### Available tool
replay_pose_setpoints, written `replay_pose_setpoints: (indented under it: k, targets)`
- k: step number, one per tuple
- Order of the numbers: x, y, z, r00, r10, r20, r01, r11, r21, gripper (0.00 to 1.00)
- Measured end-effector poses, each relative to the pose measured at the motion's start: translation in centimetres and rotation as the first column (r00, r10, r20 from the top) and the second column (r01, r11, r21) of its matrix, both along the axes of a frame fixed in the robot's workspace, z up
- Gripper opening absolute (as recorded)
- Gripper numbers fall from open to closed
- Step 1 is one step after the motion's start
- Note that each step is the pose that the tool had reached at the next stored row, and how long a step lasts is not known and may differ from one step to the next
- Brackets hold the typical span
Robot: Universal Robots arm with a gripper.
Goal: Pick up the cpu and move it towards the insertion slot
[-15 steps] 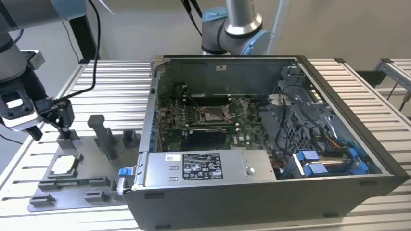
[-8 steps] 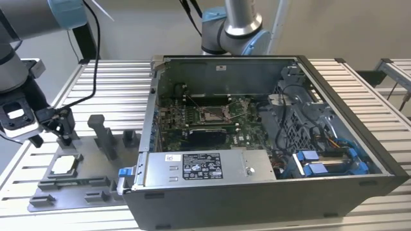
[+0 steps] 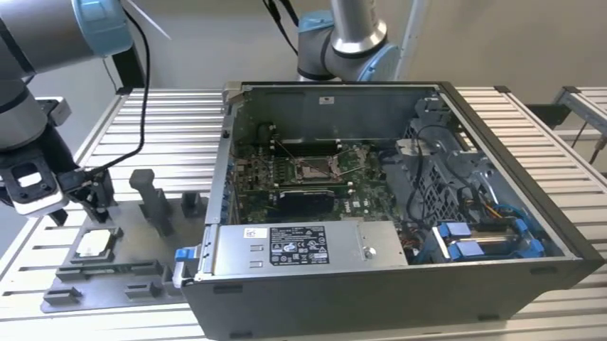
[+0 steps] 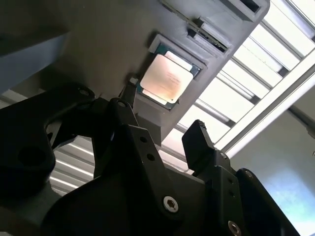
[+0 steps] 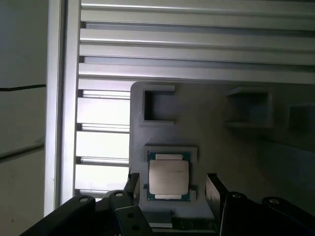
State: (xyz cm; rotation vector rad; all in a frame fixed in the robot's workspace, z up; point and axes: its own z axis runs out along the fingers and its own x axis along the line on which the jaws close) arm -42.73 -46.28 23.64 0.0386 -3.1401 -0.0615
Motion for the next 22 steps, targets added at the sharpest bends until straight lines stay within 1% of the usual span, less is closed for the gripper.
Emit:
replay_pose_setpoints:
  k: [13,17,22]
  targets:
    - [0.01,-0.07,-2.36,1.0,0.0,0.0,0.0,1.0,0.0,1.0]
    - [0.0,-0.3,-3.03,1.0,0.0,0.0,0.0,1.0,0.0,1.0]
    - [-0.06,-0.84,-3.64,1.0,0.0,0.0,0.0,1.0,0.0001,1.0]
